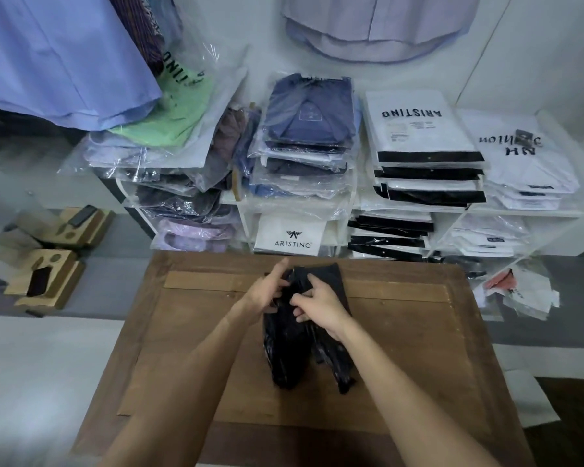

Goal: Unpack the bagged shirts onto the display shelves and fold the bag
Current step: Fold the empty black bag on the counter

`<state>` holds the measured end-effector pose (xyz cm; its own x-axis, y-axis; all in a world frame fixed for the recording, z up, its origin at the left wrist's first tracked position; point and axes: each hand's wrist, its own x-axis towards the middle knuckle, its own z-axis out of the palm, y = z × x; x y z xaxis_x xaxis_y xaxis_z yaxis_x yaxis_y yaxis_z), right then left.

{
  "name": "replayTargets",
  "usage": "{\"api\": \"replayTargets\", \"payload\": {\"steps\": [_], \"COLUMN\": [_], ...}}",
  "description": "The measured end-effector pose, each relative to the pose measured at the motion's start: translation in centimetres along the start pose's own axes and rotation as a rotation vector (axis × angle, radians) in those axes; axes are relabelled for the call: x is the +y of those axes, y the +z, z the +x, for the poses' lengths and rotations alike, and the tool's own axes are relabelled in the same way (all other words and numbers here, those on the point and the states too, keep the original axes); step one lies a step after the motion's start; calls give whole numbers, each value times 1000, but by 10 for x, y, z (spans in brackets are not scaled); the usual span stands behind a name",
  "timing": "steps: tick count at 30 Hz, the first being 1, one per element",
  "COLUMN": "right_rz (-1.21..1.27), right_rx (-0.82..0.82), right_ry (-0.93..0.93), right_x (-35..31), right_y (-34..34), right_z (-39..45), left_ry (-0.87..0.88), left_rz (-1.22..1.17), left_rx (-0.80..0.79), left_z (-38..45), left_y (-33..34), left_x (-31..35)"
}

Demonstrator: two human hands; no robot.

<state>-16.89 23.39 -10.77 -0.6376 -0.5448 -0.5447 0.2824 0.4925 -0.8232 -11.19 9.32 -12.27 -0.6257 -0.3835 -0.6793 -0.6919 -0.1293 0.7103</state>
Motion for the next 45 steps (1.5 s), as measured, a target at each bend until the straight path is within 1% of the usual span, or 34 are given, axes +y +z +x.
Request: {"api": "replayTargets", "payload": {"steps": [2, 5, 6, 7, 8, 9, 10, 11, 13, 15, 17, 19, 21, 23, 25, 26, 27, 28, 29, 30, 31, 33, 35, 37, 39, 40, 43, 45], "right_rz": [-58, -116, -196, -344, -524, -653, -698, -670, -513, -387, -289, -155, -82, -164, -230, -220, -192, -182, -224, -336, -503, -803, -909, -851, -732, -675, -543, -543], "right_rx": [33, 209, 289, 369, 423, 432, 403, 364, 361, 420, 396, 291, 121, -37, -131, -129, -85, -18, 51, 114, 160, 203, 198, 212, 264, 252, 88, 13], "right_ry": [-15, -25, -30, -47, -67, -85, -93, -92, -87, -75, -41, -68, -115, -145, -139, -123, -118, -122, -128, -156, -214, -342, -418, -417, -386, -366, -272, -199], "right_x": [2, 6, 9, 11, 16, 21, 25, 27, 33, 42, 47, 50, 53, 59, 63, 63, 61, 59, 55, 50, 46, 43, 38, 30, 16, 9, -5, -9], "right_y": [8, 3, -2, -9, -15, -20, -24, -27, -34, -41, -46, -49, -51, -55, -54, -52, -50, -47, -44, -40, -37, -30, -24, -21, -24, -29, -46, -52], "right_z": [1, -4, -6, -9, -10, -10, -10, -10, -9, -7, -5, -6, -14, -22, -27, -29, -29, -27, -24, -20, -15, -7, 4, 17, 30, 37, 58, 73], "left_ry": [3, 43, 32, 16, -9, -25, -40, -27, 16, 55, 75, 65, 36, 15, 5, -3, 2, -2, -1, 1, 5, 14, 13, 7, 8, 11, 24, 24], "left_rz": [111, 217, 267, 328, 395, 462, 523, 555, 547, 396, 172, 4, -123, -215, -240, -223, -216, -199, -185, -164, -148, -113, -98, -117, -144, -145, -165, -192], "left_rx": [40, 78, 92, 93, 82, 67, 61, 63, 81, 71, 49, 30, 11, 19, 37, 43, 50, 59, 63, 69, 78, 89, 91, 103, 114, 119, 117, 101], "left_z": [1, 16, 15, 14, 10, 8, 2, 2, 8, 7, -2, -2, 0, 5, 6, 2, 1, -2, -3, -5, -4, -3, -2, -3, -6, -8, -8, -9], "left_y": [1, 13, 16, 21, 27, 32, 35, 37, 39, 35, 24, 12, 3, -2, -2, -3, -3, -3, -3, -3, -3, -3, -3, -3, -5, -5, -7, -7], "left_x": [-8, -14, -10, -6, -2, 1, 5, 8, 4, 5, 11, 13, 13, 10, 8, 8, 7, 6, 4, 3, 0, -4, -8, -9, -7, -6, -3, 0]}}
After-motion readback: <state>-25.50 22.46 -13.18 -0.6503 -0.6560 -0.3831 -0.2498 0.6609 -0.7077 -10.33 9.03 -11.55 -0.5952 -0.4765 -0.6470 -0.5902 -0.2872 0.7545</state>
